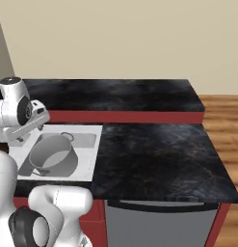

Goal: Pick the pan and pot and place them in the sink. Then turn on the water.

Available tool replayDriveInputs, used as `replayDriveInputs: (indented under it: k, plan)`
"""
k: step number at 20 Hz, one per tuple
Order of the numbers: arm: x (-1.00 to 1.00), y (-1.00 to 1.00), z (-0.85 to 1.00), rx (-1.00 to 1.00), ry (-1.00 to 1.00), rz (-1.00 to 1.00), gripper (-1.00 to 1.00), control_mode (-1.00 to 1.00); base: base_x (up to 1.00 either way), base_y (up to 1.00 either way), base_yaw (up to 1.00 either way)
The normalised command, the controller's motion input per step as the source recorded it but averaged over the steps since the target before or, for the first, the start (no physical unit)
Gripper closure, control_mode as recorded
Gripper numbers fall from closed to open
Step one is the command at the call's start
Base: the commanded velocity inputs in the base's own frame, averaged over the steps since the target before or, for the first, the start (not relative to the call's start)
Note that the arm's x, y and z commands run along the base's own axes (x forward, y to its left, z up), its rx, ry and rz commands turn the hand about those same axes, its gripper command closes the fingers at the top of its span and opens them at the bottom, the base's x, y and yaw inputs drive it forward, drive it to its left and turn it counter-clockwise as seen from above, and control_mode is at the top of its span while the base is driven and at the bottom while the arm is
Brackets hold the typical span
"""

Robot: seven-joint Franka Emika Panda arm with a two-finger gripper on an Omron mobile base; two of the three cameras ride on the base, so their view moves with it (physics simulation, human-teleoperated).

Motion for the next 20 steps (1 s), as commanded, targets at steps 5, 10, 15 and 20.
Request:
replayDriveInputs:
  k: [5,10,15,20]
  plan:
    - [0.16,0.33,-0.05,-0.07,0.1,-0.22,-1.0,-1.0,0.0,0.0,0.0]
    - [0.01,0.08,0.0,-0.01,0.02,-0.26,-1.0,-1.0,0.0,0.0,0.0]
    - [0.0,-0.69,0.0,0.07,-0.08,0.01,-1.0,-1.0,0.0,0.0,0.0]
    - [0.0,-0.61,0.0,0.09,-0.05,0.06,-1.0,-1.0,0.0,0.0,0.0]
